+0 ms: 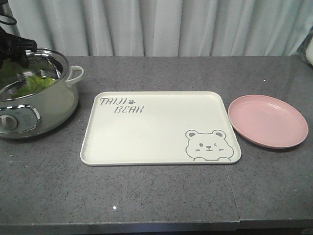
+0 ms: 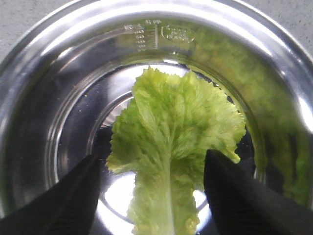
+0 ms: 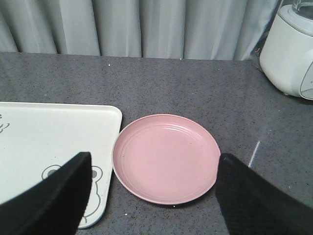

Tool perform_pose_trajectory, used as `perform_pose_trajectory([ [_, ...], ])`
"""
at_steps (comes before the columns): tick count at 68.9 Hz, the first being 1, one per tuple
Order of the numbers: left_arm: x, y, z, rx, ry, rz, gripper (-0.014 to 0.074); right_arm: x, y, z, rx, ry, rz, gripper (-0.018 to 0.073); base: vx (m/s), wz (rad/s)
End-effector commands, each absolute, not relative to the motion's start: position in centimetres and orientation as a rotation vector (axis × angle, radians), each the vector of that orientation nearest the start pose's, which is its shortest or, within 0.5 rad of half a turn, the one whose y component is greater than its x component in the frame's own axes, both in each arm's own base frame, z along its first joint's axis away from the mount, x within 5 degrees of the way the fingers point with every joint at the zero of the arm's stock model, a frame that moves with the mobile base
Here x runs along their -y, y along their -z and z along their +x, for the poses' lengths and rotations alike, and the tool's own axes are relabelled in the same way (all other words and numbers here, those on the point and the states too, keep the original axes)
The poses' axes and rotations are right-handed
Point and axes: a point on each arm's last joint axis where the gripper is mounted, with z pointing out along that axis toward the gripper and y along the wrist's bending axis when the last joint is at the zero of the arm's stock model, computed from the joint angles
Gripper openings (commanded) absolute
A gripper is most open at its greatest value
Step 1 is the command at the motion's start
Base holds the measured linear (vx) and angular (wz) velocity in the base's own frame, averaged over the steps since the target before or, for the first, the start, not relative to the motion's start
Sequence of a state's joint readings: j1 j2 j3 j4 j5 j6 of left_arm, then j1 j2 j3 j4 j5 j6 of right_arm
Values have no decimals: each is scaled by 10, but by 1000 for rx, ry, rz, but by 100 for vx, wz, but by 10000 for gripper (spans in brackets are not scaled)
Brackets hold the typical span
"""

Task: Transfer vegetables to tray and serve
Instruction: 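Lower the left gripper into the pot and pinch the lettuce leaf stem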

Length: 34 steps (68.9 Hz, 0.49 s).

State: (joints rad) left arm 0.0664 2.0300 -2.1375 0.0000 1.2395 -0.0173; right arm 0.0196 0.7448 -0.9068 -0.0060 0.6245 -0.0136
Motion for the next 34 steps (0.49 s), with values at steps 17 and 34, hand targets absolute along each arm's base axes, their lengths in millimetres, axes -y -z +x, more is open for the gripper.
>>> perform_pose_trajectory([
  [17, -27, -345, 454, -2612, 17, -103, 452, -3, -403, 142, -1878, 2, -42, 508, 0, 0],
  [34, -26, -327, 456, -2675, 42, -108, 452, -3, -403, 142, -1878, -9, -38, 508, 0, 0],
])
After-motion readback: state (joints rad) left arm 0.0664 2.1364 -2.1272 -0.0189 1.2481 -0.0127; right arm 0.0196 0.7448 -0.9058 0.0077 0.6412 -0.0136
